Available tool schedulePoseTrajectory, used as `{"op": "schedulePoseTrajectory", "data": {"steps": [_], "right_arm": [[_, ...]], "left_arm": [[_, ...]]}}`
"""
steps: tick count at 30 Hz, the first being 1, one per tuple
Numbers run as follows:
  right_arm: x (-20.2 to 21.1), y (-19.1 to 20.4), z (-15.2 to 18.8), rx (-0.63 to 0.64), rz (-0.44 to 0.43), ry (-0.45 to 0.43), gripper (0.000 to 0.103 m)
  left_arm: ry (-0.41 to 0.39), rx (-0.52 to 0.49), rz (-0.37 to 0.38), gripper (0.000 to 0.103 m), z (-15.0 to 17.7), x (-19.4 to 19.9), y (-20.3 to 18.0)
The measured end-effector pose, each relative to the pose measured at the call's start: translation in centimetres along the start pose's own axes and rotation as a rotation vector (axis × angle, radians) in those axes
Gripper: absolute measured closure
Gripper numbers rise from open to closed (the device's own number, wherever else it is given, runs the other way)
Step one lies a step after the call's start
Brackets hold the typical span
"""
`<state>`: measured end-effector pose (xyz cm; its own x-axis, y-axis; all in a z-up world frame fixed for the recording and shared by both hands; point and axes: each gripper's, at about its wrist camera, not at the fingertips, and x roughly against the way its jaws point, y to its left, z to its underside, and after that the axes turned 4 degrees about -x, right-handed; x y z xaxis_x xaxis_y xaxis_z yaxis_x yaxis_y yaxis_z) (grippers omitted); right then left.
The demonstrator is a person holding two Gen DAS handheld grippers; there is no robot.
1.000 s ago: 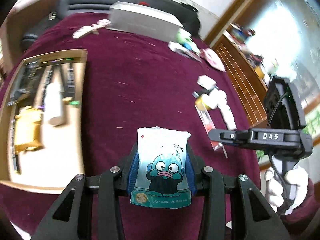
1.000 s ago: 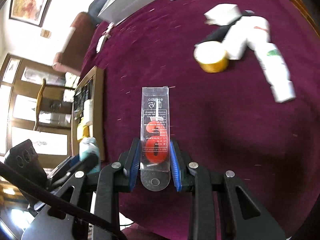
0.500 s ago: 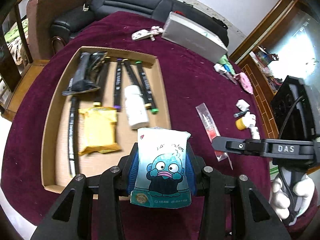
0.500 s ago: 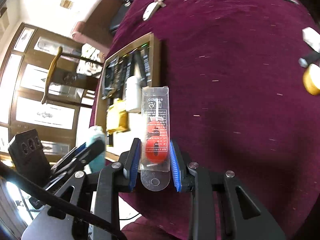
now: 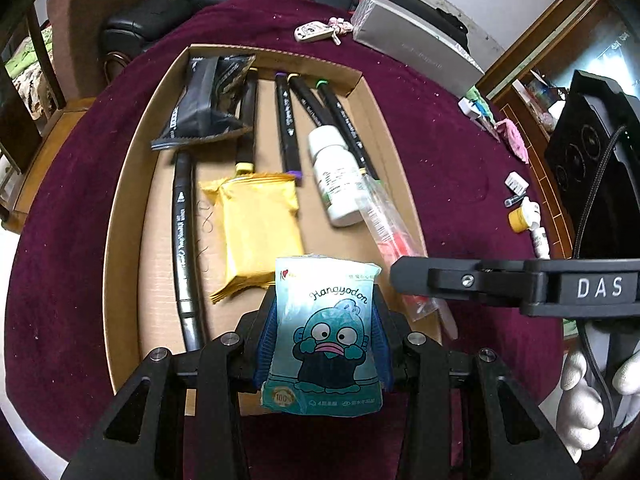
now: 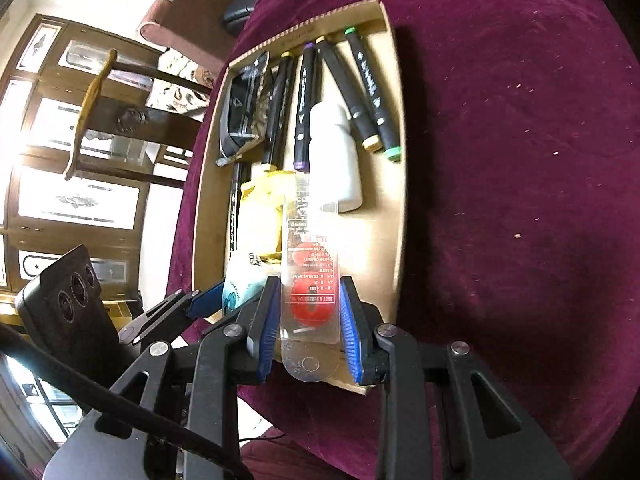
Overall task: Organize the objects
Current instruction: 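Carry both packets to the cardboard tray and lower them in, opening both tools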
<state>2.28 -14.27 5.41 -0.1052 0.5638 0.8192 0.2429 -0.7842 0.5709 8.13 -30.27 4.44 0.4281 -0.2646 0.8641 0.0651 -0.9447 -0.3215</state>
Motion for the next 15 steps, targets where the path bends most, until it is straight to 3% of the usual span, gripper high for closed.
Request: {"op": "schedulePoseTrajectory", "data": {"steps": [15], "right_arm": [[-3.2,0.5,-0.1,-0.003,0.14,0.025,0.077]], "left_arm": [[0.007,-0.096,-0.07,0.067,-0.2,0.1,1.2]]}}
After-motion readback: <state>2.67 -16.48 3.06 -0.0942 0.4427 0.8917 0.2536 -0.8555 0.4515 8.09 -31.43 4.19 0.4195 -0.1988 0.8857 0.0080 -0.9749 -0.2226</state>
